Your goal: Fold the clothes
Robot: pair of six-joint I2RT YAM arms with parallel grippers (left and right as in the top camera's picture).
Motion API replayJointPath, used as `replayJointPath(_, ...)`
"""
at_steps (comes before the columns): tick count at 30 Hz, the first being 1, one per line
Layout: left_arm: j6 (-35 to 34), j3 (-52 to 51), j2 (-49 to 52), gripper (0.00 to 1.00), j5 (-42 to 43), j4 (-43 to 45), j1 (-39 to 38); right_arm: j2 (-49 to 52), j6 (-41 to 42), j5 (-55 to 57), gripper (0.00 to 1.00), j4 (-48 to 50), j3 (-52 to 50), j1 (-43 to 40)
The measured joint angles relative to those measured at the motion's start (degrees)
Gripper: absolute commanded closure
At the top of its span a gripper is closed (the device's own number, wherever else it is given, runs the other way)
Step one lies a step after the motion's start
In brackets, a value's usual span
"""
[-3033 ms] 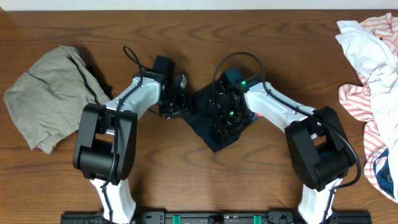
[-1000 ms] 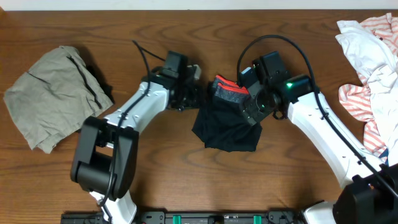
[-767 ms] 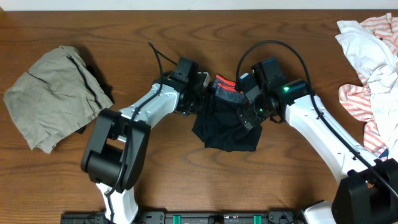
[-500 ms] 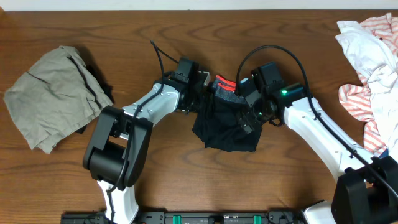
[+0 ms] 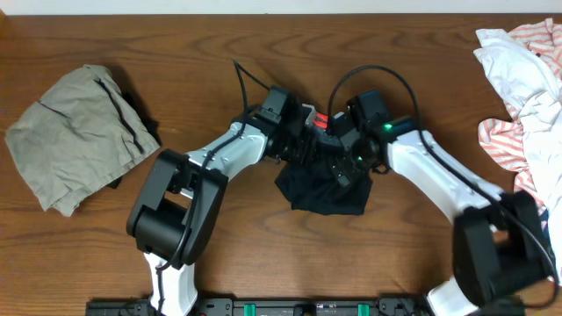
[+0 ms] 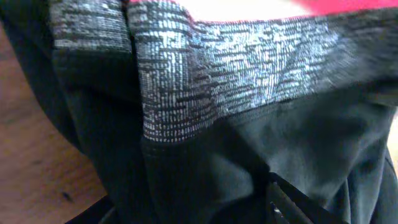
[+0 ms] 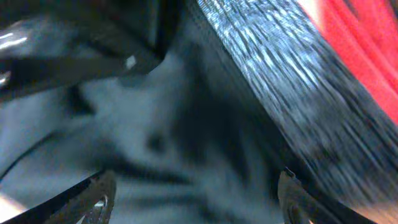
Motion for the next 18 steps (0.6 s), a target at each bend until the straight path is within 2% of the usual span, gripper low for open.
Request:
replayJointPath(1,0.0,0.0,0.0,0.39,0.31,-0.02,-0.15,2.08,0.09,-0.02,0.19,1.86,-0.07,0.0)
replayJointPath(2,0.02,0.0,0.02,0.47,0.52,-0.02,-0.2,3.19,0.15,0.0,0.19,2.91,-0.13,0.0)
replayJointPath(4,0.17,0.0,0.13,0.77,0.9,-0.09,-0.26,5.88,0.17,-0.09,0.19,5.14,-0.13,0.0)
replayJointPath(5,0.17,0.0,0.28,0.85,0.96,-0.09,-0.28,6.71,0.17,0.15,0.19,6.03,-0.09,0.02)
replayJointPath(14,0.2,0.0,0.68,0.83,2.54,-0.04,-0.33,8.07,0.2,0.26,0.19,8.48,0.87,0.0)
replayJointPath(15,0.2,0.0,0.68,0.84,2.56,-0.04,-0.37,8.09,0.2,0.26,0.18,8.48,0.9,0.0)
replayJointPath(17,0.17,0.0,0.68,0.94,2.56,-0.02,-0.42,8.11,0.2,0.26,0.19,8.48,0.92,0.0)
replayJointPath(18,0.22,0.0,0.68,0.94,2.6,0.0,-0.44,8.11,0.2,0.26,0.2,8.48,0.92,0.0)
